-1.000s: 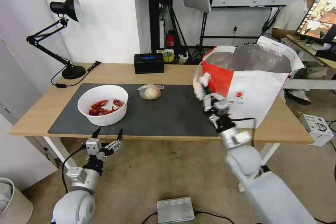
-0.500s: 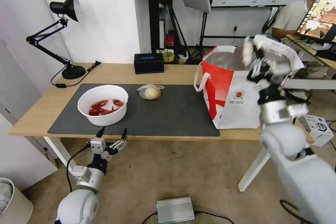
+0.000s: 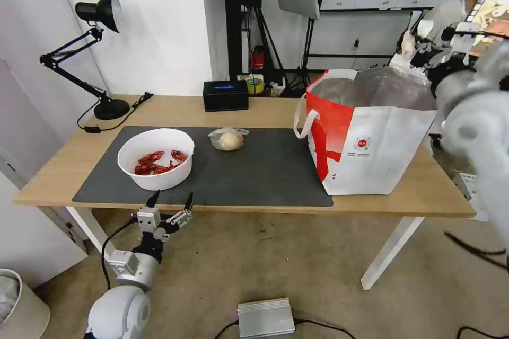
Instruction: Pick up the trash from the table and place it into the takeout bag.
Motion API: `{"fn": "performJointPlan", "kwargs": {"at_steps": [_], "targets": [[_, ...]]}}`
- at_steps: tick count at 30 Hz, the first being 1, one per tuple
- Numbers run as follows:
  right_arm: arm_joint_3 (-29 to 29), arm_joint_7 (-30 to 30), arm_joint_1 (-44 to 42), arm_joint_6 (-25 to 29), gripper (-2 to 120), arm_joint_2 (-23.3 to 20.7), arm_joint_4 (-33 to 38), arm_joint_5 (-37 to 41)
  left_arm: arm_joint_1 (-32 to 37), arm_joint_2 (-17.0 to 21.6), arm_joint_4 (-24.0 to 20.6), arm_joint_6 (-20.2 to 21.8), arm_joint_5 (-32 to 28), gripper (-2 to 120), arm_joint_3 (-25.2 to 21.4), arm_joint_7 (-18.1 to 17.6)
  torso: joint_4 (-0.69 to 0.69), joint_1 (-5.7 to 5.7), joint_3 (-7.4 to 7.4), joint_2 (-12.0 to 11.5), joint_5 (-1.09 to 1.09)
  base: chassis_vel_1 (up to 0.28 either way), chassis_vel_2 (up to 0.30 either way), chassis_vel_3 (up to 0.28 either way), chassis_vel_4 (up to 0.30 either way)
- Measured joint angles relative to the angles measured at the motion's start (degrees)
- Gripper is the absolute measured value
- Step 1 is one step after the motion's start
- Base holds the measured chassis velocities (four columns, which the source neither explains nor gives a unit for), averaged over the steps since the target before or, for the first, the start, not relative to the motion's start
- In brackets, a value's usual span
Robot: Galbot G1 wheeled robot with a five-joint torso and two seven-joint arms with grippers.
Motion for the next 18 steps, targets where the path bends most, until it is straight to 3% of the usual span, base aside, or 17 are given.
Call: {"fn": "performJointPlan", "kwargs": {"at_steps": [1, 4, 11, 18], "targets": [[0.0, 0.0, 0.0, 0.0, 0, 0.0, 0.0, 0.0, 0.0, 0.0, 0.0, 0.0, 0.0, 100, 0.0, 0.0, 0.0, 0.0, 0.0, 0.0, 0.0, 0.0, 0.0, 0.0, 0.0], [0.3, 4.5, 1.3, -3.9, 0, 0.5, -2.3, 11.0, 0.1, 0.2, 0.0, 0.0, -0.2, 100, -0.5, 0.0, 0.0, 0.0, 0.0, 0.0, 0.0, 0.0, 0.0, 0.0, 0.0], [0.9, 5.4, 1.0, -4.8, 0, 1.5, -4.2, 13.5, 0.1, 0.9, 0.1, 0.0, -0.1, 100, -0.9, 0.2, 0.0, 0.0, 0.0, 0.0, 0.0, 0.0, 0.0, 0.0, 0.0], [1.1, 5.3, 0.3, -4.8, 26, 1.7, -3.2, 13.4, -0.1, 0.9, 0.0, 0.0, -0.2, 100, -1.0, 0.2, 0.0, 0.0, -0.01, 0.0, -0.01, 0.0, 0.0, 0.0, 0.0]]}}
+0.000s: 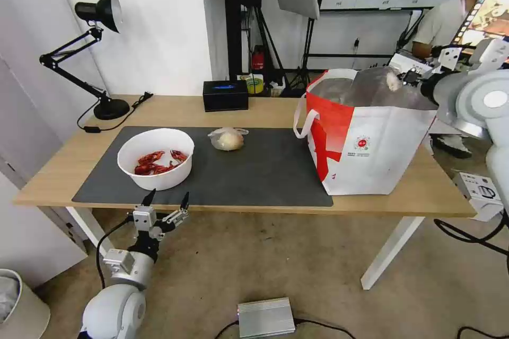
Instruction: Pick up the trash from the table and place it into the takeout bag.
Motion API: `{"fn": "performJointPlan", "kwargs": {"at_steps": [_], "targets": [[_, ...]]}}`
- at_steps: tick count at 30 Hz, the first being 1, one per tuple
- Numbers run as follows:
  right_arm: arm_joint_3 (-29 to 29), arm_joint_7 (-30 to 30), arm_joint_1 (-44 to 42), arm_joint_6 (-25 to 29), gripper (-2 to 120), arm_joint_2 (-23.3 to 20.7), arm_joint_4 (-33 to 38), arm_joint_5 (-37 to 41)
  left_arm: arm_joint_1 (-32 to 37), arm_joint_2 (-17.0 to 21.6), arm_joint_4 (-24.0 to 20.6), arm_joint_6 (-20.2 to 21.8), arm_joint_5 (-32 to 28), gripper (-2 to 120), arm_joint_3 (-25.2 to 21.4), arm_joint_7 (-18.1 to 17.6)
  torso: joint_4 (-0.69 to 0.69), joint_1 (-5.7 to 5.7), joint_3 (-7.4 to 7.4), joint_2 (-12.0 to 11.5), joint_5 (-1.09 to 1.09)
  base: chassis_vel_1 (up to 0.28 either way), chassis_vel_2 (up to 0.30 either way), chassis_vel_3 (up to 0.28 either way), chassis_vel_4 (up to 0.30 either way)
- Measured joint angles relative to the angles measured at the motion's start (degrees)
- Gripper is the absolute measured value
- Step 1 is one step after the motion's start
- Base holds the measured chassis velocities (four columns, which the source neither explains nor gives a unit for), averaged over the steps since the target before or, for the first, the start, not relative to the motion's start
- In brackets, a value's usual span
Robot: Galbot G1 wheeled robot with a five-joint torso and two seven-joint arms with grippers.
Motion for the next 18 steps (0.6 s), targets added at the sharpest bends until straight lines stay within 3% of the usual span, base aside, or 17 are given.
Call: {"fn": "performJointPlan", "kwargs": {"at_steps": [2, 5, 10, 11, 13, 16, 17, 18], "targets": [[0.0, 0.0, -0.1, 0.0, 30, 0.0, 0.1, -0.1, 0.0, 0.0, 0.0, 0.0, 0.0, 100, 0.0, 0.0, 0.0, 0.0, 0.0, 0.0, 0.0, 0.0, 0.0, 0.0, 0.0], [0.1, -0.8, -0.7, 0.4, 46, -0.1, 0.6, -0.6, 0.1, -0.1, 0.0, 0.0, 0.0, 100, 0.1, 0.0, 0.0, 0.0, 0.0, 0.0, 0.0, 0.0, 0.0, 0.0, 0.0], [0.2, -1.4, -1.3, 0.6, 54, -0.2, 1.0, -1.1, 0.2, -0.1, -0.1, 0.0, 0.0, 100, 0.1, 0.0, 0.0, 0.0, 0.0, 0.0, 0.0, 0.0, 0.0, 0.0, 0.0], [0.2, -3.7, -2.1, 1.9, 65, -0.2, 1.5, -2.5, 0.3, -0.2, -0.1, 0.0, -0.1, 100, 0.1, 0.1, 0.0, 0.0, 0.0, 0.0, 0.0, 0.0, 0.0, 0.0, 0.0], [0.3, -6.8, -2.8, 3.5, 70, -0.2, 1.8, -4.9, 0.4, -0.2, -0.1, 0.0, -0.1, 100, 0.1, 0.1, 0.0, 0.0, 0.0, 0.0, 0.0, 0.0, 0.0, 0.0, 0.0], [0.8, -18.8, -6.1, 10.8, 85, -0.9, 3.5, -15.1, 0.5, -0.2, -0.2, 0.0, 0.0, 100, 0.1, 0.1, 0.01, 0.0, 0.0, 0.0, 0.0, 0.0, 0.0, 0.0, 0.0], [1.0, -25.9, -8.5, 16.9, 89, -1.2, 4.6, -20.5, 0.6, -0.2, -0.2, 0.0, 0.0, 100, 0.1, 0.2, 0.0, 0.0, 0.0, 0.0, 0.0, 0.0, 0.0, 0.0, 0.0], [1.0, -25.9, -8.5, 16.9, 89, -1.2, 4.6, -20.5, 0.6, -0.2, -0.2, 0.0, 0.0, 100, 0.1, 0.2, 0.0, 0.0, 0.0, 0.0, 0.0, 0.0, 0.0, 0.0, 0.0]]}}
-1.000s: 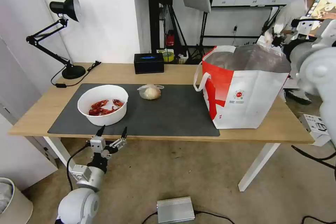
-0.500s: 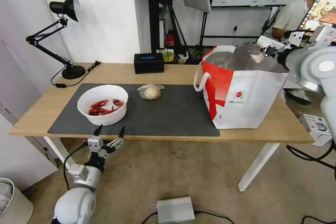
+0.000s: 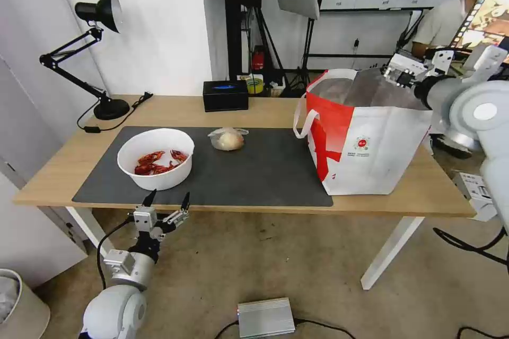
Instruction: Pick up the trash from the table and place it into the takeout bag.
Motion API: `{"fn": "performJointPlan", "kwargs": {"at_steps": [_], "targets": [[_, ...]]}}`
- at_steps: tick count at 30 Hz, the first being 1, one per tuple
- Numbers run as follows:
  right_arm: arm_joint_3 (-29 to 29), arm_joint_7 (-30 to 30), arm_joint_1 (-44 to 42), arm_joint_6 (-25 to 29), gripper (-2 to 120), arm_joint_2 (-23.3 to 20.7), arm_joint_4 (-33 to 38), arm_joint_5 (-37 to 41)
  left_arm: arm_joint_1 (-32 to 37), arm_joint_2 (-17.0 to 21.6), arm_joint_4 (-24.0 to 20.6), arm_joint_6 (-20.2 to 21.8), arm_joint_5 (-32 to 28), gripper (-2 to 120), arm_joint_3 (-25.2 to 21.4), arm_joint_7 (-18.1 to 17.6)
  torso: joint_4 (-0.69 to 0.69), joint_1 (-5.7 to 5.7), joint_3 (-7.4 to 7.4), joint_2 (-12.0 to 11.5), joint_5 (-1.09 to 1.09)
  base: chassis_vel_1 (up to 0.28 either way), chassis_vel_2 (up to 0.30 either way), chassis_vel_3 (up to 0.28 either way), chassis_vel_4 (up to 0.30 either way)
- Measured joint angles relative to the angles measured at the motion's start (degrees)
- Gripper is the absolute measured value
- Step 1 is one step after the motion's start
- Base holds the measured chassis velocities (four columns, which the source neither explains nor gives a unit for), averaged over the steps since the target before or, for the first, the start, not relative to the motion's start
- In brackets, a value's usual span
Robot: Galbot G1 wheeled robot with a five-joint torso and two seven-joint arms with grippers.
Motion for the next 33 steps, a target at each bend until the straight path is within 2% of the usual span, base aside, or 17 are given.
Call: {"fn": "performJointPlan", "kwargs": {"at_steps": [1, 3, 4, 6, 7, 9, 10, 12, 13, 15, 21, 24, 30, 33], "targets": [[0.1, -4.4, -1.9, 4.3, 96, -0.1, 0.9, -3.3, 0.0, 0.0, 0.0, 0.0, 0.0, 100, 0.0, 0.0, 0.0, 0.0, 0.0, 0.0, -0.01, 0.0, 0.0, 0.0, 0.0], [0.4, -10.3, -5.8, 11.1, 99, -0.1, 2.6, -7.4, 0.0, -0.1, 0.0, 0.0, 0.1, 100, 0.1, 0.0, 0.0, 0.0, 0.0, 0.0, -0.01, 0.0, 0.0, 0.0, 0.0], [0.4, -10.3, -5.8, 11.1, 99, -0.1, 2.6, -7.4, 0.0, -0.1, 0.0, 0.0, 0.1, 100, 0.1, 0.0, 0.0, 0.0, 0.0, 0.0, -0.01, 0.0, 0.0, 0.0, 0.0], [0.7, -14.9, -10.3, 18.1, 100, 0.6, 3.9, -12.7, 0.0, -0.1, 0.0, 0.0, 0.1, 100, 0.2, 0.0, 0.0, 0.0, 0.0, 0.0, 0.0, 0.0, 0.0, 0.0, 0.0], [0.7, -14.9, -10.3, 18.1, 100, 0.6, 3.9, -12.7, 0.0, -0.1, 0.0, 0.0, 0.1, 100, 0.2, 0.0, 0.0, 0.0, 0.0, 0.0, 0.0, 0.0, 0.0, 0.0, 0.0], [0.9, -17.6, -14.3, 23.8, 100, 1.8, 5.1, -18.3, 0.0, -0.1, -0.1, 0.0, 0.2, 100, 0.3, 0.0, 0.0, 0.0, 0.0, 0.0, 0.01, 0.0, 0.0, 0.0, 0.0], [0.9, -17.6, -14.3, 23.8, 100, 1.8, 5.1, -18.3, 0.0, -0.1, -0.1, 0.0, 0.2, 100, 0.3, 0.0, 0.0, 0.0, 0.0, 0.0, 0.01, 0.0, 0.0, 0.0, 0.0], [1.3, -19.3, -17.6, 28.2, 100, 3.4, 6.5, -22.5, 0.0, -0.1, -0.3, 0.0, 0.2, 100, 0.2, 0.0, 0.0, 0.0, 0.0, 0.0, 0.0, 0.0, 0.0, 0.0, 0.0], [1.3, -19.3, -17.6, 28.2, 100, 3.4, 6.5, -22.5, 0.0, -0.1, -0.3, 0.0, 0.2, 100, 0.2, 0.0, 0.0, 0.0, 0.0, 0.0, 0.0, 0.0, 0.0, 0.0, 0.0], [1.9, -20.7, -20.8, 31.5, 100, 5.1, 7.5, -27.0, 0.3, -0.1, -0.4, -0.1, 0.2, 100, 0.0, 0.0, 0.01, 0.0, 0.0, 0.0, -0.01, 0.0, 0.0, 0.0, 0.0], [3.6, -21.3, -27.8, 33.9, 100, 8.6, 10.2, -32.0, 0.8, -0.1, -0.9, -0.1, 0.0, 100, -0.6, 0.1, 0.0, 0.0, 0.0, 0.0, 0.0, 0.0, 0.0, 0.0, 0.0], [4.8, -20.0, -34.3, 34.6, 100, 12.8, 11.7, -36.2, 1.1, 0.1, -1.2, -0.2, -0.4, 100, -1.1, 0.2, 0.0, -0.01, 0.0, 0.0, -0.01, 0.0, 0.0, 0.0, 0.0], [5.0, -18.2, -39.8, 34.8, 100, 17.5, 12.0, -40.0, 1.1, 0.1, -1.2, -0.2, -0.5, 100, -1.2, 0.4, 0.01, -0.01, 0.0, 0.0, -0.01, 0.0, 0.0, 0.0, 0.0], [4.6, -16.2, -44.9, 34.7, 100, 21.3, 12.6, -45.2, 1.3, 0.1, -1.3, -0.3, -0.6, 100, -1.4, 0.4, 0.0, -0.01, 0.0, 0.0, 0.0, 0.0, 0.0, 0.0, 0.0]]}}
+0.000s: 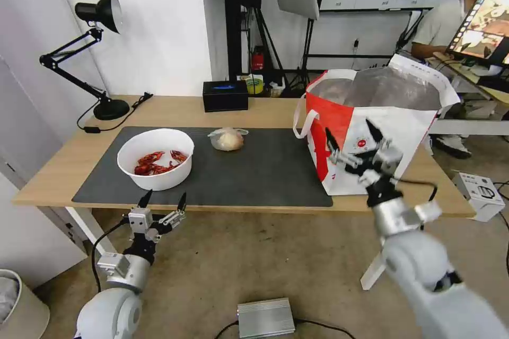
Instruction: Pick up the trash from the table and place it into the takeout bag.
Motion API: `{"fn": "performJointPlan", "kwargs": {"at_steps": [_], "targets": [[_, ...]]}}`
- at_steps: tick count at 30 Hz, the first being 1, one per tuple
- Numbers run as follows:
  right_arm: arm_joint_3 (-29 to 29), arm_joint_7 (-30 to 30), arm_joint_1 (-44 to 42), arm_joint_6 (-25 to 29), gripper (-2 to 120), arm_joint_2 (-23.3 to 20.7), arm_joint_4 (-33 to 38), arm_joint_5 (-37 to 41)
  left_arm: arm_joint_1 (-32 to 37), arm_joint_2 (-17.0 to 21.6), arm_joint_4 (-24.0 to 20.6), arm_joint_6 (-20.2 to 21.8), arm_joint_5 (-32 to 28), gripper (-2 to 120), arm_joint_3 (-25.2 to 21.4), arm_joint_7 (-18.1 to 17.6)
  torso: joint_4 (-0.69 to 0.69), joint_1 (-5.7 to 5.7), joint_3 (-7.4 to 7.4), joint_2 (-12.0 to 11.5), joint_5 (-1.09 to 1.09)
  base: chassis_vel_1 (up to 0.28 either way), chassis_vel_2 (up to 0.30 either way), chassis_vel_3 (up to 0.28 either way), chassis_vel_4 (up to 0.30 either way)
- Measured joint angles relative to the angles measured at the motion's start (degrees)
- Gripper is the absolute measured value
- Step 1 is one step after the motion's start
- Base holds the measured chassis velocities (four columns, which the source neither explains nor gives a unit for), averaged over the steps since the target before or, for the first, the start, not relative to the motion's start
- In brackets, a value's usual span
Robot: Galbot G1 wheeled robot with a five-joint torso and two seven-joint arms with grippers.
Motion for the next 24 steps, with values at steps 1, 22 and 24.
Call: {"fn": "performJointPlan", "kwargs": {"at_steps": [1, 22, 24], "targets": [[0.0, 0.0, 0.0, 0.0, 100, 0.0, 0.0, 0.0, 0.0, 0.0, 0.0, 0.0, 0.0, 100, 0.0, 0.0, 0.0, 0.0, 0.0, 0.0, 0.0, 0.0, 0.0, 0.0, 0.0], [-4.3, 11.8, -15.4, -13.2, 100, 9.3, 7.8, -13.4, 0.3, -0.2, -1.3, -0.2, -0.5, 100, -0.4, 0.5, 0.0, 0.0, 0.0, 0.0, 0.0, 0.0, 0.0, 0.0, 0.0], [-4.3, 11.8, -15.3, -13.4, 100, 9.3, 7.7, -13.4, 0.2, -0.2, -1.0, -0.1, -0.5, 100, -0.4, 0.5, 0.0, 0.0, 0.0, 0.0, 0.0, 0.0, 0.0, 0.0, 0.0]]}}
